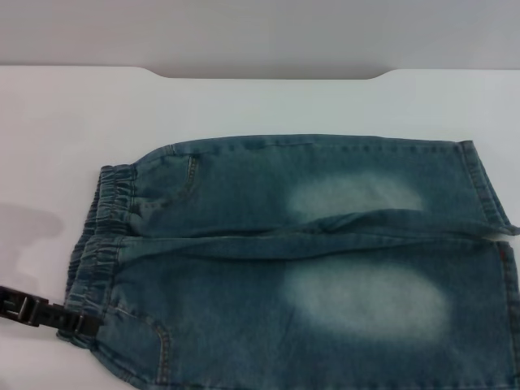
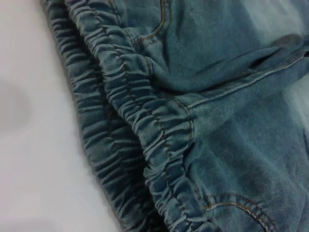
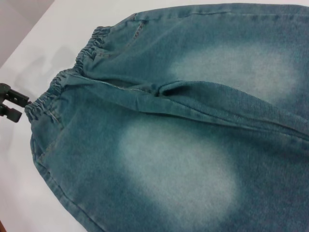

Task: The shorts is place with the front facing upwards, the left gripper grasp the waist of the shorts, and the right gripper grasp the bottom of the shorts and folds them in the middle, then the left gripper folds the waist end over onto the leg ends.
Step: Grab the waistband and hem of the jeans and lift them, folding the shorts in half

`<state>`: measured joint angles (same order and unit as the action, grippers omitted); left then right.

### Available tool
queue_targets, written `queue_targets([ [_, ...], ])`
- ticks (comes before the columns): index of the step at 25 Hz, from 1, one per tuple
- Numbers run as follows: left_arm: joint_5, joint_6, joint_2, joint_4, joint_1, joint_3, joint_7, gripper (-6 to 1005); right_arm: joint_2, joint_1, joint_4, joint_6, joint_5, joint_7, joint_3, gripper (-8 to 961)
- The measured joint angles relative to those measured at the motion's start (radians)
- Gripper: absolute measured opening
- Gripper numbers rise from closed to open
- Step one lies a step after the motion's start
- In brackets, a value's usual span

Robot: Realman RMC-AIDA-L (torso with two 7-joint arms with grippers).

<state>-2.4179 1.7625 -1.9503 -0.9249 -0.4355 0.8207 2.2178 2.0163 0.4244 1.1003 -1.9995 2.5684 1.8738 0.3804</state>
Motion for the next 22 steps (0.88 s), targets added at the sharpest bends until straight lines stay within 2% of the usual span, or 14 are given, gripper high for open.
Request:
queue_targets([
  [9,-0.011,0.003,0.006,0.000,-0.008,0.001,0.007,808,-0.004,-0.001,-0.001,0.001,-0.002,-0.001,-0.004,411],
  [14,-0.050,0.002,0.004,0.000,-0.012,0.002,0.010,635,-0.006,-0.001,-0.001,0.002,-0.003,-0.001,-0.009,411],
  [17,-0.063,0.003,0.001,0.000,-0.015,0.002,0.010,390,-0.007,0.000,-0.001,0.002,-0.004,-0.001,-0.009,411],
  [22,-0.073,0.009,-0.003,0.000,-0.021,0.002,0.008,301,-0.008,0.001,0.000,0.006,-0.005,-0.001,-0.009,411],
])
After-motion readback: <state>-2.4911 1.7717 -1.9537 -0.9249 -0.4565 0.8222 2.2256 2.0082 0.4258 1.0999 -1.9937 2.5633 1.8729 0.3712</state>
